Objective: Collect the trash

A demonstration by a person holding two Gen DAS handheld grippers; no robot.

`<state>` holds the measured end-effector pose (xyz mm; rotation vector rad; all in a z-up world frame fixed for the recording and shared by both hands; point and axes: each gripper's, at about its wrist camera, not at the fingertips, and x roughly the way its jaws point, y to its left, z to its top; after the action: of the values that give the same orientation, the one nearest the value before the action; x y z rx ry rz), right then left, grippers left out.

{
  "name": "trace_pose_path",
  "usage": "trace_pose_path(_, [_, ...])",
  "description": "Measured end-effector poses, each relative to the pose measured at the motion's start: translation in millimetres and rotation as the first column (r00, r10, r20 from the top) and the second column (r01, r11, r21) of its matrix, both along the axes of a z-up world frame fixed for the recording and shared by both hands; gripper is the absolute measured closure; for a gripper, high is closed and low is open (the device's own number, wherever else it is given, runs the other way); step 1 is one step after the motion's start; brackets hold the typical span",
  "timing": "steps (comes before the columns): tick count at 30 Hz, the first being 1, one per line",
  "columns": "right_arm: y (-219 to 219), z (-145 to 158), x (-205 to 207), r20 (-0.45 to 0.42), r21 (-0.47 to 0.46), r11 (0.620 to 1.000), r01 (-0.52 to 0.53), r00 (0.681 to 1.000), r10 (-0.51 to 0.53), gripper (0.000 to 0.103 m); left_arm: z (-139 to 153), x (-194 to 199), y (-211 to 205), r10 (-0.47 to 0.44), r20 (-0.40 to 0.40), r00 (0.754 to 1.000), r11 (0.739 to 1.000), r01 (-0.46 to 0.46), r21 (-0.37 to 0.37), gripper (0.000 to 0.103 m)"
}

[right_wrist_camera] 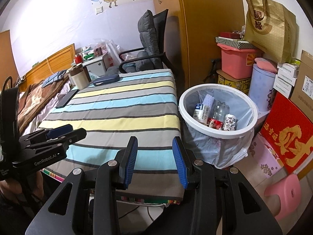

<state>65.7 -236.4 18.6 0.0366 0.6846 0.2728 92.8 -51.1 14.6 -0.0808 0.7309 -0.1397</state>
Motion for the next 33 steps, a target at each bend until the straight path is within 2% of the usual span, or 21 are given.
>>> trace_pose_path(33, [8.7, 3.6, -1.8, 0.008, -0.003, 1.0, -0.017, 1.0, 0.017, 0.063, 0.9, -7.2, 2.3, 0.013, 0.011, 1.0, 1.0, -0.013, 0.013, 0.053])
